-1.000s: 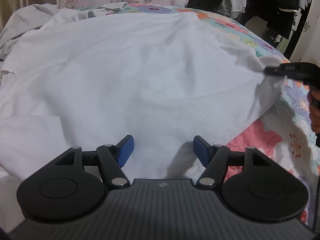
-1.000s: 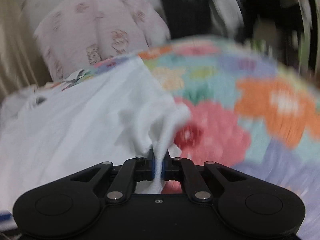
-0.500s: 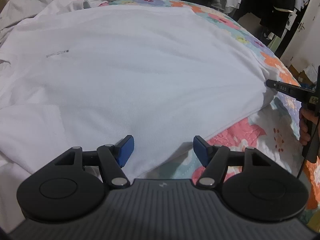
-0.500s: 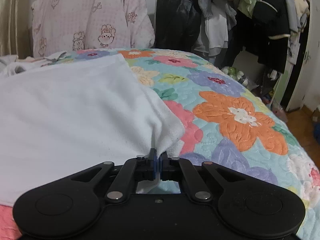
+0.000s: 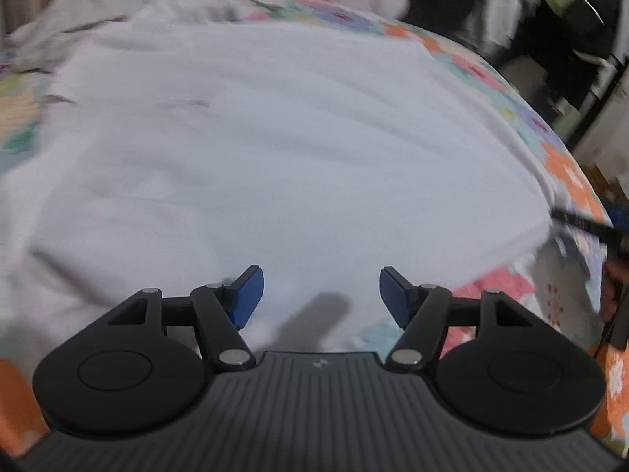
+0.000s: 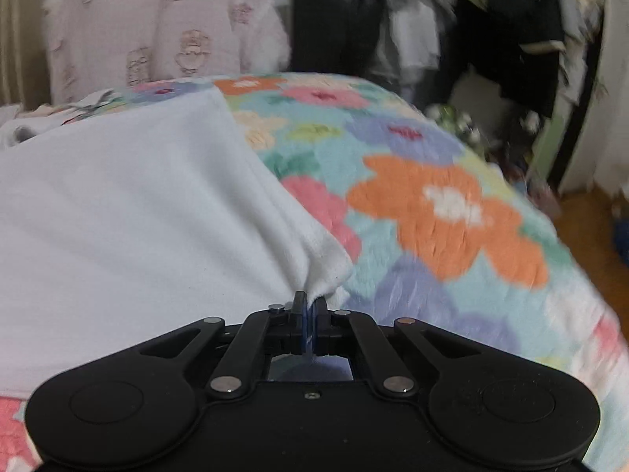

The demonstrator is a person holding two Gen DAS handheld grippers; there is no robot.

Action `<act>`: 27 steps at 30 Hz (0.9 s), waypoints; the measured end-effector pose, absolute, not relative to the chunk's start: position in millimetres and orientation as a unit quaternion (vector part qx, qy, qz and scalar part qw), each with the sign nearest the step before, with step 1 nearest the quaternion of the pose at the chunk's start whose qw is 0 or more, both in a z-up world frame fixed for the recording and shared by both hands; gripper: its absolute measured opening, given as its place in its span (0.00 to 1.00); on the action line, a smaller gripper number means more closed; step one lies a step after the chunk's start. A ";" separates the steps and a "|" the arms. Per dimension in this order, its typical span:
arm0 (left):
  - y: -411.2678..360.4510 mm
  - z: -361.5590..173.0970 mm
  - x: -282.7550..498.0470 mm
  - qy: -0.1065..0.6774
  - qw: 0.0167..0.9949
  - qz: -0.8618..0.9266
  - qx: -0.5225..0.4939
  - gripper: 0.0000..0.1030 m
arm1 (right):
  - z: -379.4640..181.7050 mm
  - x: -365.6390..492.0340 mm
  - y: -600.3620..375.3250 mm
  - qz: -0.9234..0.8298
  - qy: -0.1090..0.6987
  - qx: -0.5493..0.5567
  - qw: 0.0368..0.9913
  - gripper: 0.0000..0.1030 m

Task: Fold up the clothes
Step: 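Pull a T-shirt sleeve outward with the right gripper to flatten it, then grasp the T-shirt hem with the left gripper while the right gripper approaches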

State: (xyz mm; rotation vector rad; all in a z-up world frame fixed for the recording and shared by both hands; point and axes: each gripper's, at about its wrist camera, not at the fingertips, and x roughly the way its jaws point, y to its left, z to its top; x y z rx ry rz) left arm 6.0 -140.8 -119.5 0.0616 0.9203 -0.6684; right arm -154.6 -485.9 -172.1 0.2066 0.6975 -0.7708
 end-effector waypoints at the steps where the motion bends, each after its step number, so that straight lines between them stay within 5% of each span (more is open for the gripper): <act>1: -131.3 -112.6 8.1 0.435 0.848 -0.300 0.027 0.64 | -172.7 -152.5 -482.7 -0.381 0.333 0.091 0.857 0.08; 4: -103.0 -94.9 15.7 0.441 0.863 -0.244 0.035 0.64 | -165.0 -145.2 -468.9 -0.446 0.347 0.049 0.824 0.33; 11: -70.3 -100.0 23.3 0.478 0.853 -0.209 0.033 0.69 | -117.6 -153.3 -418.0 -0.395 0.295 0.092 0.865 0.38; 19: -83.6 -129.5 19.9 0.475 0.852 -0.208 0.072 0.86 | -117.1 -111.0 -343.0 -0.071 0.316 0.196 0.926 0.41; 20: -84.2 -133.9 22.2 0.475 0.853 -0.206 0.072 0.79 | -119.8 -104.8 -332.3 -0.041 0.318 0.202 0.926 0.41; 21: -84.6 -135.7 22.9 0.473 0.853 -0.208 0.072 0.34 | -122.6 -99.0 -321.2 -0.014 0.320 0.201 0.926 0.41; 22: -84.6 -134.7 22.1 0.471 0.852 -0.216 0.071 0.09 | -125.2 -94.2 -310.2 0.008 0.322 0.197 0.926 0.41; 27: -74.7 -94.7 -5.7 0.426 0.864 -0.263 0.060 0.11 | -131.3 -86.7 -267.4 0.088 0.326 0.167 0.926 0.41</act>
